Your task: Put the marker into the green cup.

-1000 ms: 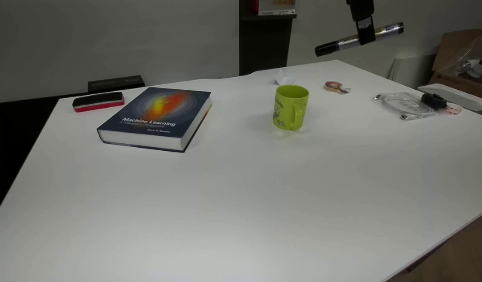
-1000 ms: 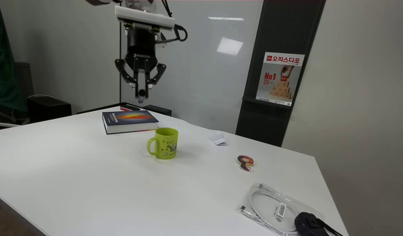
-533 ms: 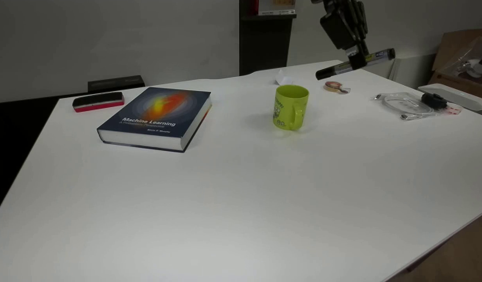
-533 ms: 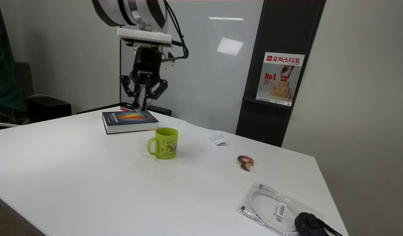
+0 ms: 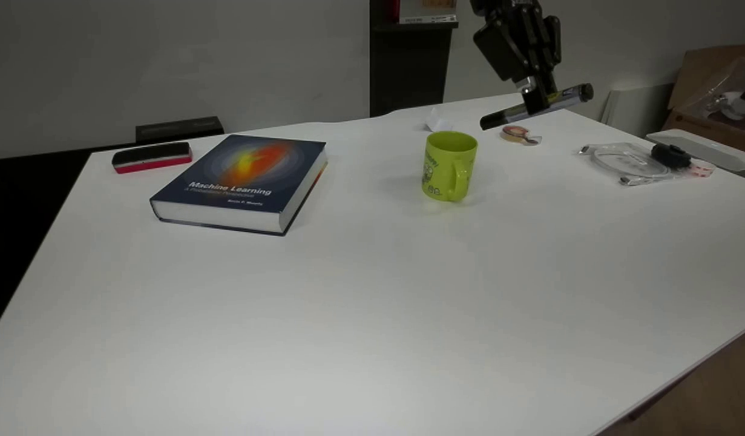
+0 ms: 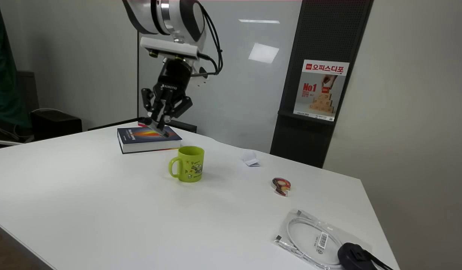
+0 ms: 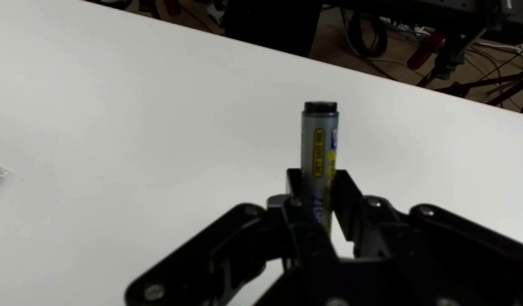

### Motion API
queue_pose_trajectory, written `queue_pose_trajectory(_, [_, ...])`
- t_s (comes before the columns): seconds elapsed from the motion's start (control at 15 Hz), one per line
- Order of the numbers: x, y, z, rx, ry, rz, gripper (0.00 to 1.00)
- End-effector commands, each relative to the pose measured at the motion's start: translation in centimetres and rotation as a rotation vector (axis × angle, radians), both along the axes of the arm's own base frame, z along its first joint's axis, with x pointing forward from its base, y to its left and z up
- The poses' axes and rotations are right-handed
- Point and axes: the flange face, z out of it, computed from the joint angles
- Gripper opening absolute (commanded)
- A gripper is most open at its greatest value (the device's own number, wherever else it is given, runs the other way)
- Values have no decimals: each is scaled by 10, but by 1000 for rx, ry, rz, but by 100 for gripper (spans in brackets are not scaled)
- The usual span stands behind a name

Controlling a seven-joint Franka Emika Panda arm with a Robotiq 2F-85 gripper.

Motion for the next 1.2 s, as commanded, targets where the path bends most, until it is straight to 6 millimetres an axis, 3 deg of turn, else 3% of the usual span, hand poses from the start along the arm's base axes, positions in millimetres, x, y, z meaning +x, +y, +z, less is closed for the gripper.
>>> queue_pose_trajectory(0.0, [-6, 7, 2, 2, -14, 19, 5])
queue_pose_trajectory(0.27, [4, 11, -8, -24, -38, -42, 5])
queue_pose_trajectory(0.73, [28, -3, -28, -33, 54, -250, 5])
queue_pose_trajectory(1.13, [56, -17, -15, 20, 119, -383, 5])
